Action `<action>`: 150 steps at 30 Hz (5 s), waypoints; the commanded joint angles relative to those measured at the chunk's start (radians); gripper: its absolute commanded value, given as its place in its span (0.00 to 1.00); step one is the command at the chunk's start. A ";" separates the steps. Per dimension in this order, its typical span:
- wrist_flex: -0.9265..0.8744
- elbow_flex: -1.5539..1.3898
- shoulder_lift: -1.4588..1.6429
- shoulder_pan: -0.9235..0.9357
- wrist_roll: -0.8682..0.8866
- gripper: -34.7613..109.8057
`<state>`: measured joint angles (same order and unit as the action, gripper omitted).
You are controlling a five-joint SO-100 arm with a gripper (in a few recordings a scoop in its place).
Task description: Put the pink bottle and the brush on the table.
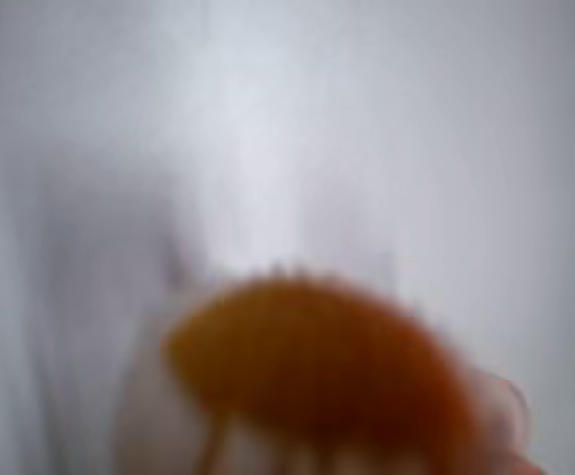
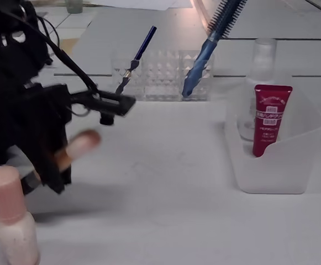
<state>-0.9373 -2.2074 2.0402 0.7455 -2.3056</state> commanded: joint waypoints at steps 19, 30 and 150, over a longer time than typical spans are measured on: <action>0.132 -0.038 -0.081 0.000 0.095 0.24; 0.153 0.058 -0.202 -0.002 0.190 0.24; 0.342 -0.364 0.637 -0.724 2.115 0.24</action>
<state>-0.5906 -2.4912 2.5571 0.0169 -0.2117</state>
